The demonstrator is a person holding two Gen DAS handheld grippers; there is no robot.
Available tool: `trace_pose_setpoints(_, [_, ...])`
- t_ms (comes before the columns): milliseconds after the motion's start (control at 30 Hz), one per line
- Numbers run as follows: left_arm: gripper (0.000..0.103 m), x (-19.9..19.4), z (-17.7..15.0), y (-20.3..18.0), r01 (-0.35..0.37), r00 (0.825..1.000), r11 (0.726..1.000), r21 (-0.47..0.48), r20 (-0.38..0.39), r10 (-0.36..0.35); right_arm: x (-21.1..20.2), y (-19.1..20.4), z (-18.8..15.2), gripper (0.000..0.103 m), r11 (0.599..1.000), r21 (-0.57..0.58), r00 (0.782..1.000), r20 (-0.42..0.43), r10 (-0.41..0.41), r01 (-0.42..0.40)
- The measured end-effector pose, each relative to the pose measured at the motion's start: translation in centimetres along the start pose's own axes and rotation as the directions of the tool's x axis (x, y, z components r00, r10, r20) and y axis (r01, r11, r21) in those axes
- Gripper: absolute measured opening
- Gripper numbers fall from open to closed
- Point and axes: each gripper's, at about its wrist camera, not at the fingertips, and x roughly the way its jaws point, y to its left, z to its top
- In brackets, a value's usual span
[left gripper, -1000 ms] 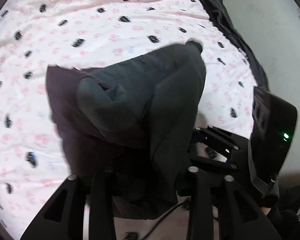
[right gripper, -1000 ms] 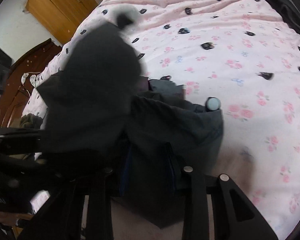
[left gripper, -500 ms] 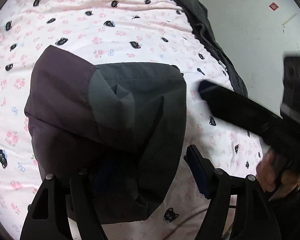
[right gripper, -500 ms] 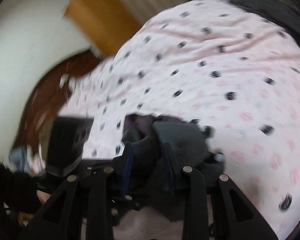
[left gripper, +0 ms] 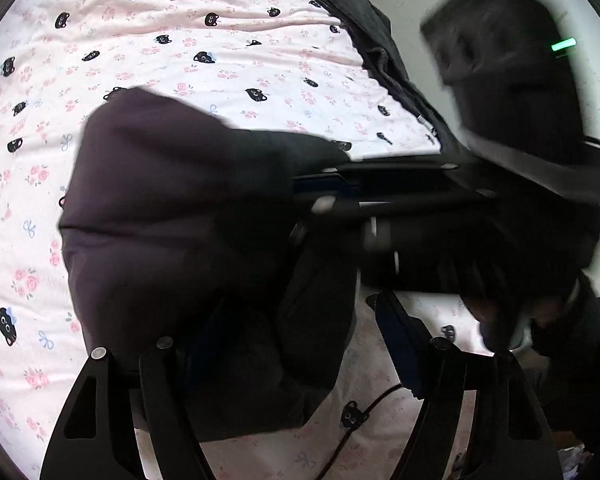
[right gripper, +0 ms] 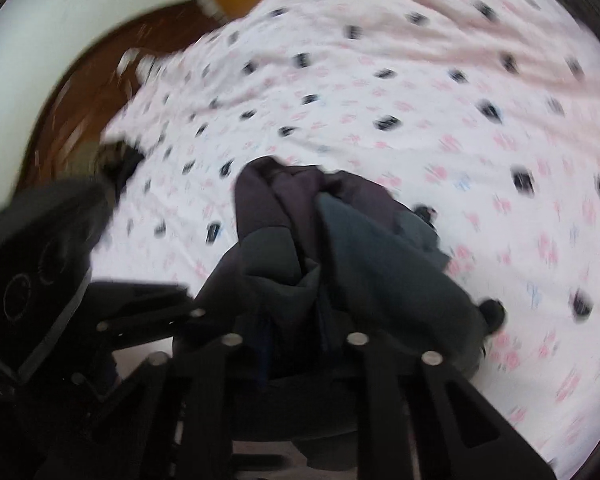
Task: Fold clothes
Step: 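Grasp the folded jacket bundle with the left gripper while the right gripper grasps beside it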
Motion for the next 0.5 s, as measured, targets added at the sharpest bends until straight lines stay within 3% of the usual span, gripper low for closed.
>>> trace_pose_setpoints(100, [0.069,-1.6,-0.3,0.2,0.028,1.000,1.000,-0.011,-0.010,-0.028,0.6,-3.8,-1.0,0.016,0.985,0.167,0.999,0.014,0.051,-0.052])
trace_pose_setpoints(233, [0.069,-4.3,-0.8,0.8,0.043,0.999,0.999,0.005,-0.025,-0.043,1.4,-7.1,-2.4,0.016,0.934,0.333,0.991,0.068,0.115,-0.131])
trace_pose_setpoints(367, [0.069,-5.1,0.3,2.3,0.007,1.000,1.000,0.029,-0.025,-0.006,1.2,-7.1,-2.8,0.018,0.932,0.339,0.989,0.111,0.098,-0.131])
trace_pose_setpoints(500, [0.069,-1.7,0.8,3.2,0.069,0.993,0.998,0.011,-0.096,-0.068,0.5,-6.3,-2.7,0.024,0.937,0.328,0.987,0.139,0.078,-0.120])
